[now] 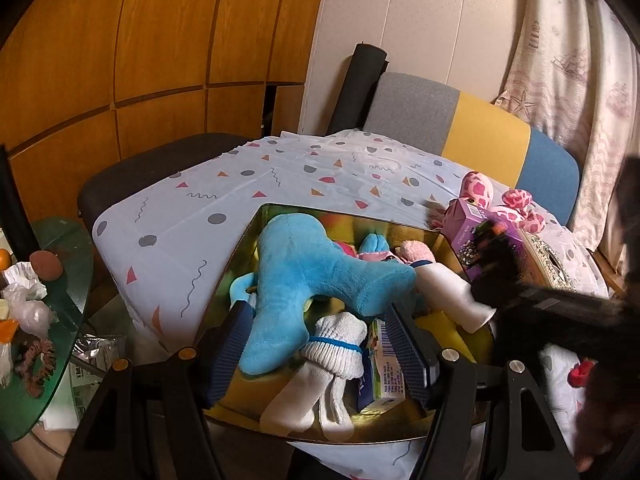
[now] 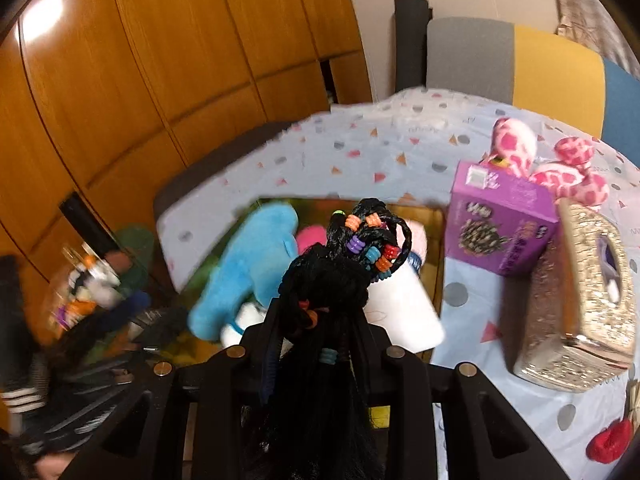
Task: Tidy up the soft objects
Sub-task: 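Carry the black braid to the gold tray and release with the right tool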
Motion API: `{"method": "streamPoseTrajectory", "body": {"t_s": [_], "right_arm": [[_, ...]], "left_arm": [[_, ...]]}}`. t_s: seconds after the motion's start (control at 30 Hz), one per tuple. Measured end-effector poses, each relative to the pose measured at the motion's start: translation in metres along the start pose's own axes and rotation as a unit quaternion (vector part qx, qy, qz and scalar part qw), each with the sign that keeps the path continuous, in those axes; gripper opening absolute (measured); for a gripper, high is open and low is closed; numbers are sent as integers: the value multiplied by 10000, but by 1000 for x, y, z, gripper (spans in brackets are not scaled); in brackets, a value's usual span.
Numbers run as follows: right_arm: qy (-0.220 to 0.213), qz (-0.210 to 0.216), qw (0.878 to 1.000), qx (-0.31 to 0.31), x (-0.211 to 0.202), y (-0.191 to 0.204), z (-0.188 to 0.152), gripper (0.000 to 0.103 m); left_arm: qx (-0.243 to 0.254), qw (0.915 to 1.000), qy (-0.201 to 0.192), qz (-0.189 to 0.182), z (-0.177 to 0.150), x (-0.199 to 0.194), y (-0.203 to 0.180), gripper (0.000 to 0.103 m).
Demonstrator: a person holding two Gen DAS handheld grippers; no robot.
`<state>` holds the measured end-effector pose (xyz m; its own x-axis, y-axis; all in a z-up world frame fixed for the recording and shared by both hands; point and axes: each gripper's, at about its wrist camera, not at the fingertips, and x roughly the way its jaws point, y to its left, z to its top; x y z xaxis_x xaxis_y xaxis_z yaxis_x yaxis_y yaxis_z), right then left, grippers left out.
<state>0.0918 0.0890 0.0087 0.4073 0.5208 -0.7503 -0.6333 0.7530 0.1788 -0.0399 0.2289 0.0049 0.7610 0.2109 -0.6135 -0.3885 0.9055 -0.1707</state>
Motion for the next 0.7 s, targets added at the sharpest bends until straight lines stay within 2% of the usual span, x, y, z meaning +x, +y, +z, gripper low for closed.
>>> {"method": "streamPoseTrajectory", "body": {"t_s": [0.1,0.23,0.37,0.53,0.6,0.7], "right_arm": [[387,-260,9989,21,35,-3,-8,30],[842,-389,9956,135,70,-9,-18,30],[857,-452,9953,-67,76,-5,-21,31],[910,-327,9953,3,74,-5,-19,34],[948,-236,9952,34,68,-6,-19,39],[852,-212,9961,39,56,-7,-21,42]], "left_arm": [[-11,10000,24,12,0,1,1,70],[-20,9999,99,27,-3,5,2,70],[-24,9999,130,36,-4,7,4,70],[-36,9999,157,21,-4,8,4,70],[-43,9998,166,25,-4,8,5,70],[-62,9998,182,20,-4,9,5,70]]}}
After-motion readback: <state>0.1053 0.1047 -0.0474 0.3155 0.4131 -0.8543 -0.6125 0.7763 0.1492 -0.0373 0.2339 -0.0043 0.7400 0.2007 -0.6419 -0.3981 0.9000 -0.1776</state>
